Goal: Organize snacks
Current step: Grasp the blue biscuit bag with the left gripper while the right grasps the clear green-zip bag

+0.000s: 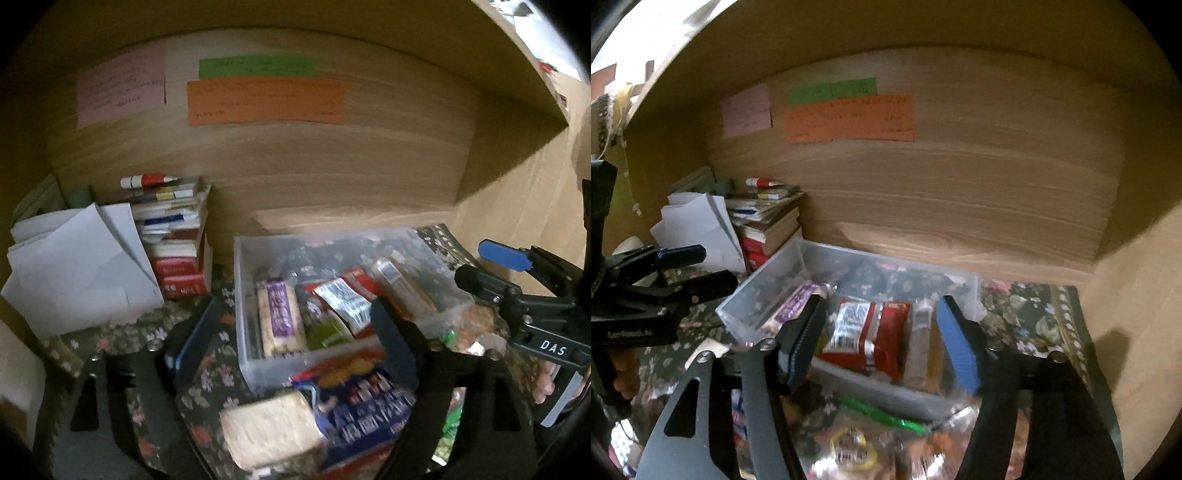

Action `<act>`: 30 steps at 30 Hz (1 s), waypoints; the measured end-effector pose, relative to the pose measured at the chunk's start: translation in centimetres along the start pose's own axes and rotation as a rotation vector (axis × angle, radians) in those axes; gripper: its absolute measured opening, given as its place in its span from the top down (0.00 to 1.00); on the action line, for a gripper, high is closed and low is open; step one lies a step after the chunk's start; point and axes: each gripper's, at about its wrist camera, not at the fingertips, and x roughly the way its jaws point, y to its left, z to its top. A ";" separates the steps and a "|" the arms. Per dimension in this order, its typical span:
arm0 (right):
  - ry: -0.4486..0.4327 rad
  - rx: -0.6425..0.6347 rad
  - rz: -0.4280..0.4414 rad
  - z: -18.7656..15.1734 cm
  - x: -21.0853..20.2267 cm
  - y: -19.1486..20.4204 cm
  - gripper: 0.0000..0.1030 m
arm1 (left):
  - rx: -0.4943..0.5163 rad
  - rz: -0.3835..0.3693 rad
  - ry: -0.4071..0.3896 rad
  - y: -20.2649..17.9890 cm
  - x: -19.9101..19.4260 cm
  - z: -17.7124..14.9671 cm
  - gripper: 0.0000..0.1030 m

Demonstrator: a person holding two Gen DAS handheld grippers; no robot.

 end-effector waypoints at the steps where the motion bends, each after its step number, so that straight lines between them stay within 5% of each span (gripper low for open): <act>1: 0.002 0.001 -0.001 -0.3 -0.2 -0.1 0.39 | -0.001 -0.004 0.003 -0.3 -0.2 -0.4 0.14; 22: 0.186 0.044 0.086 -7.7 0.9 0.1 0.37 | -0.019 -0.046 0.161 -3.4 3.9 -6.4 0.09; 30: 0.225 0.034 0.089 -8.2 2.3 0.7 0.42 | -0.032 -0.121 0.172 -3.6 3.8 -7.4 0.35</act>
